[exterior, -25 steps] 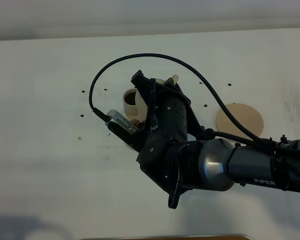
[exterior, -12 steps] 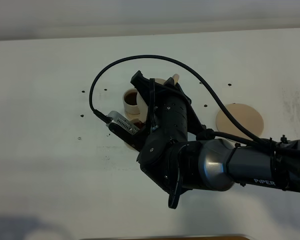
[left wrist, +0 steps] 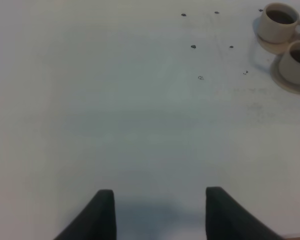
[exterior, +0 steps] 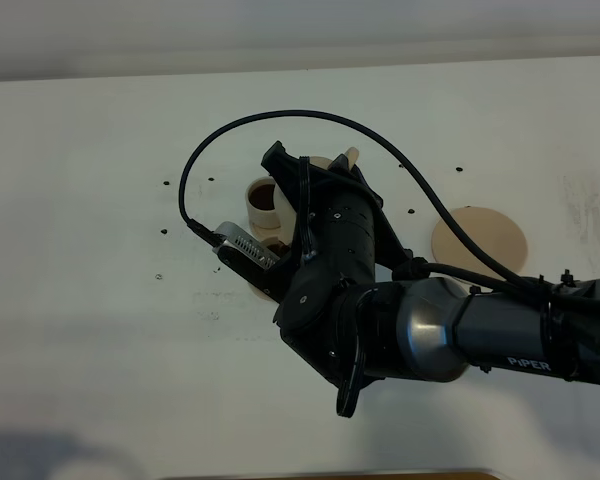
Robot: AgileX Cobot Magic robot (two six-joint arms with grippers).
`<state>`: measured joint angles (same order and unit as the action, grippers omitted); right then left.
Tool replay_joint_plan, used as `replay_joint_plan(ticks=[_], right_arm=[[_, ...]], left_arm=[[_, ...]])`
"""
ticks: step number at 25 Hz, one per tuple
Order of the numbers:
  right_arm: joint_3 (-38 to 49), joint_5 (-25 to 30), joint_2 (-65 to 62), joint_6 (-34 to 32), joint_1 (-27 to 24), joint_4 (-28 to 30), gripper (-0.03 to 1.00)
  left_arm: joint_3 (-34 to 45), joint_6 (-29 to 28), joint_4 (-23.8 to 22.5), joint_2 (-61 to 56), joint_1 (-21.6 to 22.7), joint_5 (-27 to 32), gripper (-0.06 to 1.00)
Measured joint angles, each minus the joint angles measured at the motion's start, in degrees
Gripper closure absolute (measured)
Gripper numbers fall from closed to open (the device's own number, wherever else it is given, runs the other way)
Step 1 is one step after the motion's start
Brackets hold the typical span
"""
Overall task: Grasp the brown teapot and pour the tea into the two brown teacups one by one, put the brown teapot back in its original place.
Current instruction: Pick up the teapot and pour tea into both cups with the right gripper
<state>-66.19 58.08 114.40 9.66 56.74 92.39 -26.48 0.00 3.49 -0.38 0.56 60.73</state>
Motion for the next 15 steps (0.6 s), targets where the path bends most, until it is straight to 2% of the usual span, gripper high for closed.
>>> replay_joint_plan(ticks=[15], right_arm=[[0.0, 0.1, 0.0, 0.0, 0.0, 0.0, 0.88]], left_arm=[[0.0, 0.0, 0.0, 0.0, 0.0, 0.0, 0.47]])
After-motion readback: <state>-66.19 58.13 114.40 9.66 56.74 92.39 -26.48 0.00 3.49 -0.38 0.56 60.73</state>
